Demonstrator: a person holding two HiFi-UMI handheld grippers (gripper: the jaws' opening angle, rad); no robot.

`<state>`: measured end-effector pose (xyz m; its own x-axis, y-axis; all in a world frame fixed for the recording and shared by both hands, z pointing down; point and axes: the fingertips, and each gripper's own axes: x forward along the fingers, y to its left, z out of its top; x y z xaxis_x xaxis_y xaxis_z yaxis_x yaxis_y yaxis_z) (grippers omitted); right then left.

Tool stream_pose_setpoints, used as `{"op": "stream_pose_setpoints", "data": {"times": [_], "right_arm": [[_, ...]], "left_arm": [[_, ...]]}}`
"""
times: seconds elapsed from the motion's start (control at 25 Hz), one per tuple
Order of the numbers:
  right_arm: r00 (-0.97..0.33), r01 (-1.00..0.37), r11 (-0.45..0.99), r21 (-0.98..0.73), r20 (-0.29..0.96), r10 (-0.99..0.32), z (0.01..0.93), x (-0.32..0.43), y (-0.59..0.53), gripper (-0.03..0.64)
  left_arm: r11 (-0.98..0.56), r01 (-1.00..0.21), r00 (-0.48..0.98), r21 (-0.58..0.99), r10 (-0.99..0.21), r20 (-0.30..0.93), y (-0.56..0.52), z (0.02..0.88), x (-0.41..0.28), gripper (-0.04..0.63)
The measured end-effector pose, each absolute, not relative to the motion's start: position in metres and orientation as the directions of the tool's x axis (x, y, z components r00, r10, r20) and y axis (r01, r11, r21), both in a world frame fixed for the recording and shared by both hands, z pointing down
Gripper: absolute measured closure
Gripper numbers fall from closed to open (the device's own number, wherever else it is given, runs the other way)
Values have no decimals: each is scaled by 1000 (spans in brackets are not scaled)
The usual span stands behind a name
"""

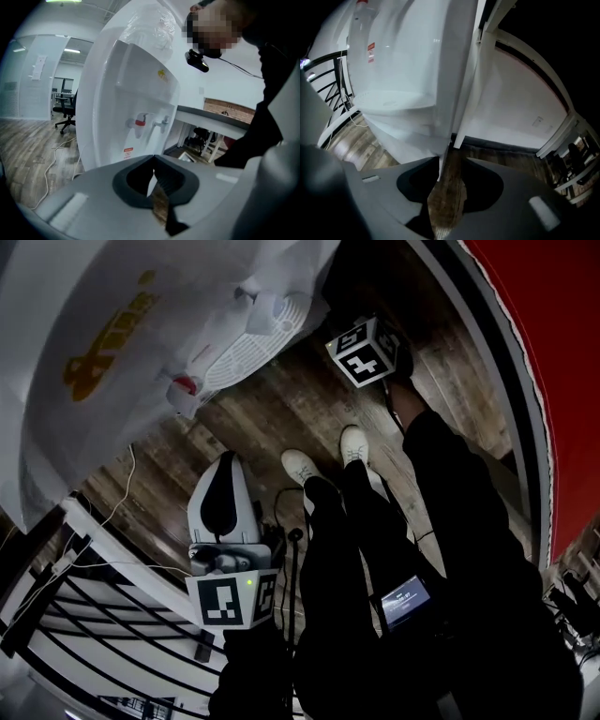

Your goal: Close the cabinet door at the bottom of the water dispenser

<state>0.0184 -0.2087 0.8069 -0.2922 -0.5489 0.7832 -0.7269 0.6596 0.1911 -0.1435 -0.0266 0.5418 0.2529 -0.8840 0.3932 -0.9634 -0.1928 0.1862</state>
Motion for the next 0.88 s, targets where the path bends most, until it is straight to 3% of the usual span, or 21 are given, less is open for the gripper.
{"op": "stream_pose_setpoints", "data": {"times": [0.28, 0.48, 0.56, 0.68, 0.88], "right_arm": [[-270, -734, 629, 255, 740, -616, 790, 12, -239, 488], [-275, -838, 523, 154, 710, -649, 771, 37, -212, 581], [-320, -856, 503, 114, 647, -692, 747, 43, -180, 617], [-412, -842, 530, 99, 515, -752, 687, 41, -131, 617], [-504, -795, 604, 57, 491, -710, 604, 4, -89, 617]], "left_arm": [[-145, -975, 207, 166, -861, 465, -1, 566, -154, 588], [-130, -979, 187, 157, -878, 441, -12, 551, -153, 588], [-135, -979, 188, 152, -883, 430, -15, 537, -151, 588], [-172, -977, 210, 128, -892, 401, -20, 508, -144, 588], [-250, -961, 276, 120, -899, 339, -30, 449, -144, 588]]}}
